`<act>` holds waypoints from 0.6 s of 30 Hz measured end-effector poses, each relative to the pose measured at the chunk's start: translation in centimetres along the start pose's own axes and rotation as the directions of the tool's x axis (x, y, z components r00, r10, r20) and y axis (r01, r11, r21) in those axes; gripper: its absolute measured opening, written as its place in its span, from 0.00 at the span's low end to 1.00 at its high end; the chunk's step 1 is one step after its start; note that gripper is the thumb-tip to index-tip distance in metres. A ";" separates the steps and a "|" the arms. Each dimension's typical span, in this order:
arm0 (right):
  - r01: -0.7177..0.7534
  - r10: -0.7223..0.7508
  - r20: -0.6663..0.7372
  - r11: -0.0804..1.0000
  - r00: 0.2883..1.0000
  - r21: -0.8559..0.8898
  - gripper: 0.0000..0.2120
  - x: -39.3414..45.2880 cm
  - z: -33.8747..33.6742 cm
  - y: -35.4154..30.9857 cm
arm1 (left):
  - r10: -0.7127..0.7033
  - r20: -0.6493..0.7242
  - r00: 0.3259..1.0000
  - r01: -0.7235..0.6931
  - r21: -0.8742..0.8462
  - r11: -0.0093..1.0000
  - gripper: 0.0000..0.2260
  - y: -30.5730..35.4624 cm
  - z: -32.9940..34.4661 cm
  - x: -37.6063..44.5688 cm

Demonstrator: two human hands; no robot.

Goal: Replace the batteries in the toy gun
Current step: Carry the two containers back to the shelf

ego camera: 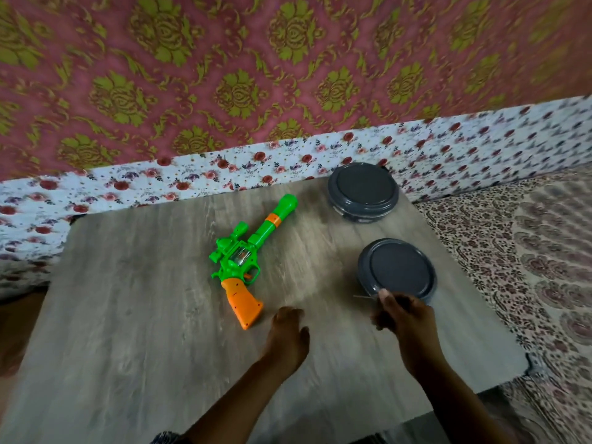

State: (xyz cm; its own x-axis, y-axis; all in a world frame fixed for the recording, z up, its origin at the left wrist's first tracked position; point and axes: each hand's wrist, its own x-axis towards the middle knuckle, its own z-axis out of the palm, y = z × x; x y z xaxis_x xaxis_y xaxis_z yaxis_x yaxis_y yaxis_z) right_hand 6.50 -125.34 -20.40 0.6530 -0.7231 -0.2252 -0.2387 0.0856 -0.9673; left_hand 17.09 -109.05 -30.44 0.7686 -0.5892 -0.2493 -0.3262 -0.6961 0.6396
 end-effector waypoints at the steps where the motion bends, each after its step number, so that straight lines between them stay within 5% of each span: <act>1: 0.019 -0.019 -0.047 1.000 0.999 -0.017 0.12 1.2 -0.7 -0.5 | 0.003 -0.028 1.000 -0.004 -0.033 0.999 0.18 0.9 -0.2 0.7; 5: 0.159 -0.240 -0.113 0.862 0.964 -0.481 0.11 6.7 -3.6 -1.8 | 0.041 -0.118 0.992 -0.052 -0.087 0.995 0.15 4.4 -1.1 3.9; 9: 0.278 -0.334 0.025 0.737 0.942 -0.617 0.07 12.2 -6.3 -2.6 | -0.034 -0.181 0.983 -0.003 -0.198 0.980 0.14 8.4 -1.3 9.1; 13: 0.314 -0.285 0.167 0.619 0.944 -0.720 0.09 16.5 -7.6 -2.1 | -0.211 -0.229 0.950 0.089 -0.449 0.889 0.13 12.0 -1.3 14.1; 18: 0.220 -0.018 0.231 0.382 0.973 -0.897 0.18 20.3 -8.7 -0.2 | -0.431 -0.242 0.869 0.225 -0.582 0.782 0.08 14.1 -0.9 20.0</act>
State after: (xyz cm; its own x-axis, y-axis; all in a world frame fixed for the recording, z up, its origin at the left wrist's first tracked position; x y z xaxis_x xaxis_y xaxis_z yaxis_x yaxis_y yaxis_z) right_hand 13.55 -145.94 -23.77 0.8057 -0.5465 -0.2284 -0.5923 -0.7419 -0.3144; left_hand 28.37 -130.29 -25.70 0.9419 -0.1132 -0.3163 0.2384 -0.4381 0.8667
